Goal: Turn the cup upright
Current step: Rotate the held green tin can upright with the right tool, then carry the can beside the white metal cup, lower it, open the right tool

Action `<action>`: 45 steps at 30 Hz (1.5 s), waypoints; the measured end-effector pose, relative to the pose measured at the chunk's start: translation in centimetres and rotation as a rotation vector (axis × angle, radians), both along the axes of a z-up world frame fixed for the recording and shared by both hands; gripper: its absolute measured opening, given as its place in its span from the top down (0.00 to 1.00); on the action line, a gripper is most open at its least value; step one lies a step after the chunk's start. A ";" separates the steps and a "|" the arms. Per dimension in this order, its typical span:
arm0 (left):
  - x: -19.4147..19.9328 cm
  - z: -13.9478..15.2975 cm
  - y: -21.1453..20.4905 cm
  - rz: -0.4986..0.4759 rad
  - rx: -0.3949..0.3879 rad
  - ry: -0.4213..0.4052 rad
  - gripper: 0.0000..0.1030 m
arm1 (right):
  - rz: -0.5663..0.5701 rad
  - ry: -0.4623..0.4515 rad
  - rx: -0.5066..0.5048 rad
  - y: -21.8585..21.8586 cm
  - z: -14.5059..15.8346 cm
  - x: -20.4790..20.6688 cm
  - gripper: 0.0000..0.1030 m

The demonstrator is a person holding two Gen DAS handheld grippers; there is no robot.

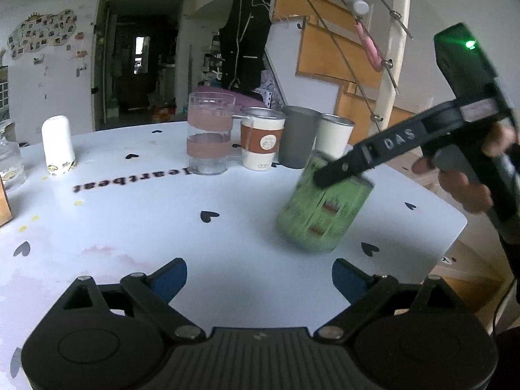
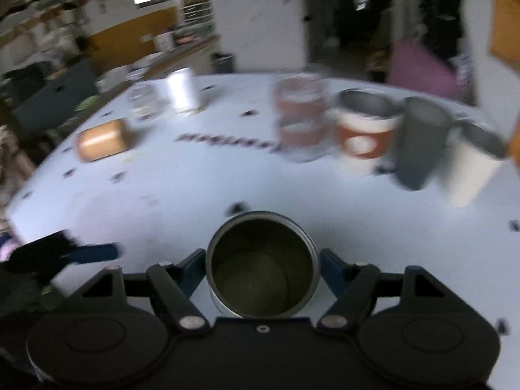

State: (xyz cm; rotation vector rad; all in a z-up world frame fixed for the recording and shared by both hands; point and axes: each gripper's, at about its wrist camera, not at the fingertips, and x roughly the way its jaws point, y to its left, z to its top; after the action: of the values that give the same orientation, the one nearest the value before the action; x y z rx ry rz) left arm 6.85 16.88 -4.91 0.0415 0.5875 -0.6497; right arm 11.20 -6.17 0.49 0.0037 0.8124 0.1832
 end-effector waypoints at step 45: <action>0.0 2.9 0.0 0.129 0.010 -0.117 0.01 | -0.562 -0.362 0.009 -5.6 -1.9 -8.7 0.10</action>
State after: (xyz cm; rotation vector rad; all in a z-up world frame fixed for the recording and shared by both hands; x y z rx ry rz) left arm 6.86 16.86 -1.96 0.0500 0.4768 -0.5156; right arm 2.46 -11.76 -1.39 0.2006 0.4243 -0.3366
